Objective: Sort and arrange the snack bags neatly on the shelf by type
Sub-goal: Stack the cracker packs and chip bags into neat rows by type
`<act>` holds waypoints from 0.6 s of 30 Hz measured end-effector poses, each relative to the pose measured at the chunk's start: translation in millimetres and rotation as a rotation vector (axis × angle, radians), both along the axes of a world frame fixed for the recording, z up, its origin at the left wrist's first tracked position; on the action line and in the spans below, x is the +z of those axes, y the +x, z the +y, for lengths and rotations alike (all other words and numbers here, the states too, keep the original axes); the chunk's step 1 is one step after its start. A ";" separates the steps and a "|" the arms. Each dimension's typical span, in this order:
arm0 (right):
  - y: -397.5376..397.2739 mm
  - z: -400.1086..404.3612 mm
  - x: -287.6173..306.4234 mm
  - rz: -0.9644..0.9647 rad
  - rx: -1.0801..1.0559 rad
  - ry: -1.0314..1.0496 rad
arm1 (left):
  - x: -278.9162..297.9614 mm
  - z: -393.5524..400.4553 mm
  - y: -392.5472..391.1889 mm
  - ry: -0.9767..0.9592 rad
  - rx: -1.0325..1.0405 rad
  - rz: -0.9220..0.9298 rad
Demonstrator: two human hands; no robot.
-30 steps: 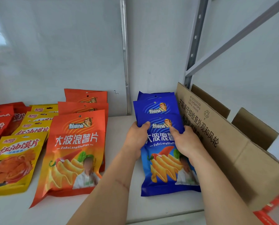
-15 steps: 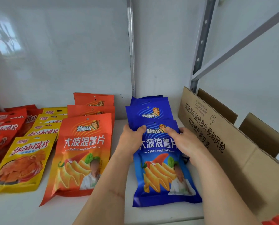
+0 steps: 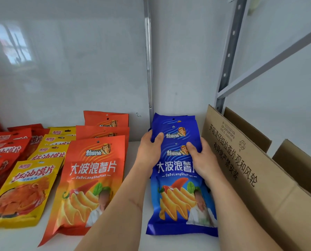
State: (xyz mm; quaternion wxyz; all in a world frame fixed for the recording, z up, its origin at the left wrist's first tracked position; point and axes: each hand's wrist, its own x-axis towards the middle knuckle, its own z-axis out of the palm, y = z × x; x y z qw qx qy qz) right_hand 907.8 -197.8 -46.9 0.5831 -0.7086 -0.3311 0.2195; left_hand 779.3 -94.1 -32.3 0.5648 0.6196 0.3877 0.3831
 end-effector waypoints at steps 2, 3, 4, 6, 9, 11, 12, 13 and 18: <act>3.2 2.9 -0.5 0.023 0.006 -0.028 | 2.7 -0.1 -0.1 0.024 0.042 0.034; 4.7 2.6 0.5 0.031 0.008 -0.046 | 2.8 -0.5 -1.1 0.042 0.069 0.066; 7.3 1.5 1.4 0.041 0.012 -0.064 | 0.5 -0.2 -2.4 0.090 0.100 0.129; 13.7 -2.7 2.7 0.089 0.031 -0.111 | -5.4 -6.7 -8.3 0.215 0.138 0.262; 20.0 -14.2 1.9 0.119 0.096 -0.174 | -14.4 -26.5 -18.5 0.189 0.093 0.286; 20.4 -19.9 -4.5 0.126 0.135 -0.190 | -24.4 -36.8 -22.7 0.105 0.055 0.225; 18.0 -22.3 -7.9 0.145 0.145 -0.183 | -30.5 -39.2 -23.2 0.069 0.046 0.187; 14.6 -23.7 -11.2 0.183 0.150 -0.160 | -36.2 -40.2 -23.0 0.037 0.039 0.152; 1.2 -25.3 -17.3 0.310 0.199 -0.097 | -50.1 -41.3 -16.4 -0.007 0.071 0.099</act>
